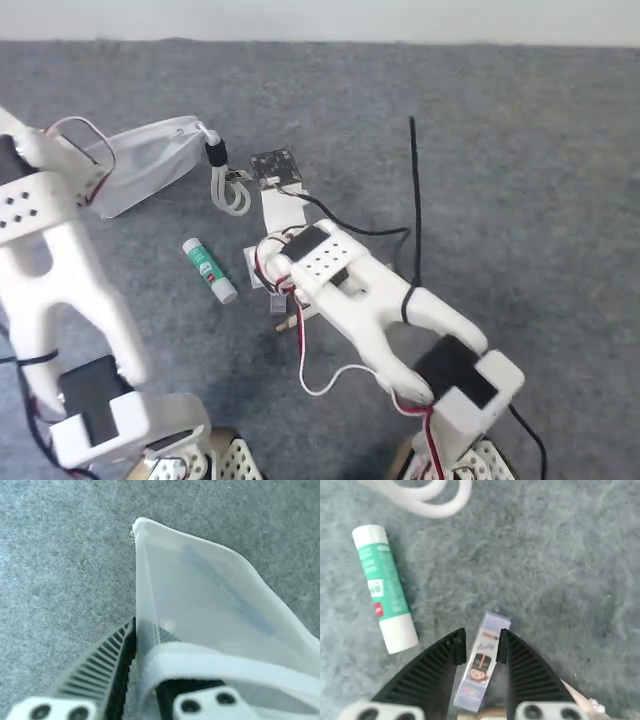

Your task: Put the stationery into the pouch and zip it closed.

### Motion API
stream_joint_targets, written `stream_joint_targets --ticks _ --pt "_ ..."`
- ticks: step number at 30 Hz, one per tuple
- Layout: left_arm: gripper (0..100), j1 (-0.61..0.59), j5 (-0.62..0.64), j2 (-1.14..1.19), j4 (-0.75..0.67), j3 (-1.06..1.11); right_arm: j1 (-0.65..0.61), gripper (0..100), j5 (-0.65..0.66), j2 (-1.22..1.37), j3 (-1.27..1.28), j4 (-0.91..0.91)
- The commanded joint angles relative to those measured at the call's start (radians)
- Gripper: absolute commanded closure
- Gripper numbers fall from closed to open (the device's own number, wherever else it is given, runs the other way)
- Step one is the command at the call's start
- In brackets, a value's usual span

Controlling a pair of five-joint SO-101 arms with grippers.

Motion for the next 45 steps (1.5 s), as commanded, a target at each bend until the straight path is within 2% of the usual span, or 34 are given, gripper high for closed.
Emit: stream_joint_targets --ticks 1,6,11,16,23,31,45 --pt "99 -0.006 0.012 -0.008 -0.025 -0.033 0.010 89.1 -0.009 0.018 -0.083 -0.018" --pt "99 -0.006 0.012 -0.008 -0.025 -0.033 0.024 88.9 -0.009 0.099 -0.180 0.081" --pt "99 -0.006 0.012 -0.008 -0.025 -0.033 0.028 81.5 -0.014 0.202 -0.318 0.248" --pt "99 -0.006 0.011 -0.008 -0.025 -0.033 0.028 81.5 -0.014 0.280 -0.397 0.300" --pt "99 -0.006 0.011 -0.008 -0.023 -0.033 0.030 92.0 -0.011 0.285 -0.407 0.291" --pt "99 -0.006 0.009 -0.008 -0.023 -0.033 0.030 99.3 -0.009 0.282 -0.419 0.298" --pt "99 -0.006 0.009 -0.008 -0.023 -0.033 0.030 99.2 -0.009 0.101 -0.422 0.430"
